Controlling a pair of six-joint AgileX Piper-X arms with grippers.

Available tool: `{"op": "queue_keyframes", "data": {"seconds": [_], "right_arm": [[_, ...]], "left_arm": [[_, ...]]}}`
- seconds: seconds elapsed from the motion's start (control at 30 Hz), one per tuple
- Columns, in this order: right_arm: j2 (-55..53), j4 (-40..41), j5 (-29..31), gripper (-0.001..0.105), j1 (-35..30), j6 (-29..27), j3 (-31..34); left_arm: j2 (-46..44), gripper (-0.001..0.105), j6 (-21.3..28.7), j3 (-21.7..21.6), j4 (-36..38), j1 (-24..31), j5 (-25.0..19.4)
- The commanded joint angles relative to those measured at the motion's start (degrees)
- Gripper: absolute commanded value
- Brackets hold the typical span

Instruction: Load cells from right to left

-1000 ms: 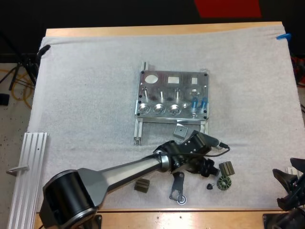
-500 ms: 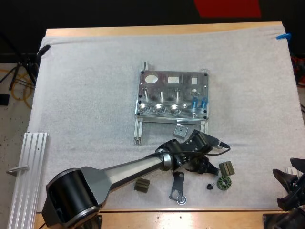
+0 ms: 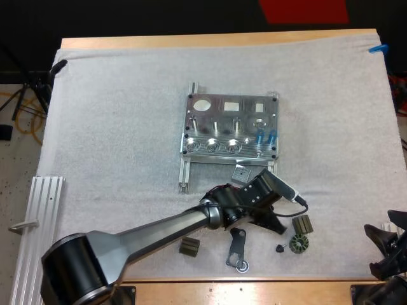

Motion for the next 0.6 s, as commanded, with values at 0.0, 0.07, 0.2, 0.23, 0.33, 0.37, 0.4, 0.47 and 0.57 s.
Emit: {"op": "queue_keyframes", "data": {"seconds": [0.0,0.07,0.2,0.23,0.33,0.37,0.4,0.47,0.57], "right_arm": [[0.2,2.1,0.9,0.048,0.0,1.9,0.0],[0.9,2.1,0.7,0.048,0.0,4.0,0.0],[2.1,1.8,0.5,0.048,0.0,4.8,0.0],[2.5,1.7,-0.5,0.048,0.0,4.8,0.0],[3.6,1.5,-3.7,0.048,0.0,6.1,0.0],[4.0,1.3,-5.0,0.048,0.0,6.2,0.0],[4.0,1.1,-5.5,0.048,0.0,6.3,0.0],[4.4,0.2,-6.2,0.048,0.0,6.5,0.0],[4.6,-0.8,-7.4,0.048,0.0,6.5,0.0]], "left_arm": [[-1.9,0.010,2.5,-0.3,1.9,-0.2,-1.2],[-4.1,0.010,6.6,-0.3,3.2,-0.2,-1.2],[-8.9,0.010,14.7,-0.3,4.6,-0.2,-0.9],[-10.7,0.010,16.8,-0.3,5.1,-0.2,-0.9],[-14.7,0.010,20.2,-0.3,6.1,-0.2,-0.9],[-16.5,0.010,21.4,-0.3,6.7,-0.2,-0.9],[-17.4,0.010,21.8,-0.3,7.1,-0.2,-0.9],[-20.6,0.010,24.4,-0.3,8.8,-0.2,-0.9],[-24.1,0.010,27.7,-0.3,10.8,-0.2,-0.9]]}}
